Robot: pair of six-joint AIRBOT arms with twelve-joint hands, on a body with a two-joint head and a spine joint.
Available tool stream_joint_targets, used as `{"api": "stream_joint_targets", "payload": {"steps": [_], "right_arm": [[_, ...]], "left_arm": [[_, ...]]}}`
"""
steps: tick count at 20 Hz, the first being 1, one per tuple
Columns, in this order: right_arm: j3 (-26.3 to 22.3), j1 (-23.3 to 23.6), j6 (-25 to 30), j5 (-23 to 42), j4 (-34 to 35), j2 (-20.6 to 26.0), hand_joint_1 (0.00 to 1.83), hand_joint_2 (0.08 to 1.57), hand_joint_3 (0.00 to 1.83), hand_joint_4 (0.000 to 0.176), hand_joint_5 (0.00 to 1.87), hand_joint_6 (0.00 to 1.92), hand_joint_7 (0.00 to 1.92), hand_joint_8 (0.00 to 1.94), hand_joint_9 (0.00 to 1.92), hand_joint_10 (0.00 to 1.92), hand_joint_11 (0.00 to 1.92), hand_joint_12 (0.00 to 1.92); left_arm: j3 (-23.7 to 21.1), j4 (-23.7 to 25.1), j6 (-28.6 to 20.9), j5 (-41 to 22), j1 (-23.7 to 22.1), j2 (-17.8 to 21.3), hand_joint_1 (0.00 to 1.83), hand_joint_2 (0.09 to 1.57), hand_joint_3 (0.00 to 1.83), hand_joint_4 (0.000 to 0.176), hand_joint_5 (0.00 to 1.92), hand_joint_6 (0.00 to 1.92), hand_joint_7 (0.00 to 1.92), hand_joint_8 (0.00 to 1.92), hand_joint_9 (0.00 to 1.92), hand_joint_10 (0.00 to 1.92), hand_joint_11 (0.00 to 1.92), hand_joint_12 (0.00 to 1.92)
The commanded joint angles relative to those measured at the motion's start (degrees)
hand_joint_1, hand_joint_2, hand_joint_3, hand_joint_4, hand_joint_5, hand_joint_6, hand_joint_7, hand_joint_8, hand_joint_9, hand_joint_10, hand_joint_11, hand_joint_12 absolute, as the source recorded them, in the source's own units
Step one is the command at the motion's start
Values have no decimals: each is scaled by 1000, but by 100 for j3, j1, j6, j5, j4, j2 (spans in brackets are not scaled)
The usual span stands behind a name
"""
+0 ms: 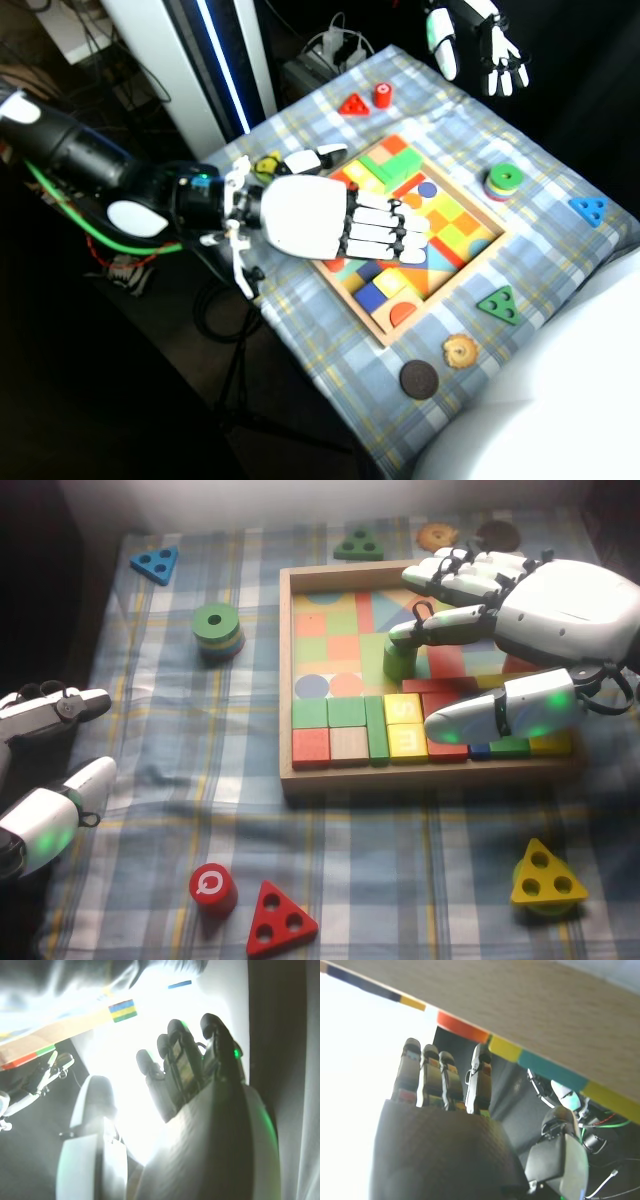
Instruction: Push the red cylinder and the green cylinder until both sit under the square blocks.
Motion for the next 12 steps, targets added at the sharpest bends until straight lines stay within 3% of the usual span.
{"api": "stream_joint_targets", "payload": {"steps": [1, 2, 3, 4, 5, 6, 7, 8, 9, 10, 12], "right_arm": [[16, 58, 49, 469, 104, -28, 0, 874, 0, 126, 431, 5, 0, 0, 0, 0, 0, 0], [15, 57, 49, 415, 77, -27, 0, 879, 1, 120, 428, 3, 0, 0, 0, 0, 0, 0], [13, 57, 51, 362, 34, -26, 0, 880, 1, 101, 425, 2, 0, 0, 0, 0, 0, 0], [7, 57, 64, 275, -48, -20, 0, 874, 0, 93, 429, 3, 0, 0, 0, 0, 0, 0], [-3, 57, 86, 191, -132, -17, 0, 854, 0, 106, 425, 1, 0, 0, 0, 0, 0, 0], [-34, 57, 98, 123, -199, -15, 0, 854, 0, 106, 425, 1, 0, 0, 0, 0, 0, 0], [-57, 57, 98, 96, -213, -6, 0, 849, 0, 134, 401, 0, 0, 0, 0, 0, 0, 0], [-91, 57, 98, 81, -213, 62, 0, 849, 0, 134, 401, 0, 0, 0, 0, 0, 0, 0], [-124, 57, 98, 67, -212, 131, 0, 846, 0, 140, 402, 1, 0, 0, 0, 0, 0, 0], [-174, 57, 98, 54, -212, 209, 0, 858, 0, 135, 401, 1, 0, 0, 0, 0, 0, 0], [-326, 37, 97, -16, -212, 507, 0, 868, 1, 141, 395, 0, 0, 0, 0, 0, 0, 0]], "left_arm": [[47, 209, -72, -637, -22, -23, 862, 1282, 3, 29, 684, 0, 519, 2, 436, 2, 0, 322], [46, 207, -72, -637, -22, -27, 872, 1282, 1, 22, 685, 1, 516, 0, 430, 0, 0, 311], [46, 206, -72, -635, -21, -28, 854, 1283, 2, 27, 677, 1, 506, 1, 417, 2, 0, 269], [45, 206, -72, -633, -21, -29, 856, 1280, 0, 33, 678, 2, 506, 2, 418, 2, 0, 270], [45, 206, -72, -633, -21, -29, 809, 1299, 4, 31, 669, 1, 503, 0, 426, 3, 0, 296], [45, 207, -72, -633, -21, -28, 809, 1299, 4, 31, 669, 1, 503, 0, 426, 3, 0, 296], [45, 207, -72, -633, -21, -27, 813, 1301, 2, 38, 664, 0, 503, 1, 432, 3, 0, 330], [44, 206, -72, -633, -21, -26, 813, 1301, 2, 38, 664, 0, 503, 1, 432, 3, 0, 330], [43, 206, -72, -633, -21, -26, 782, 1301, 0, 49, 662, 1, 499, 0, 433, 0, 0, 374], [40, 206, -73, -634, -21, -24, 773, 1298, 0, 56, 667, 2, 501, 1, 434, 1, 0, 384], [36, 204, -73, -634, -21, -24, 812, 1290, 0, 49, 674, 3, 507, 2, 441, 2, 0, 405]]}}
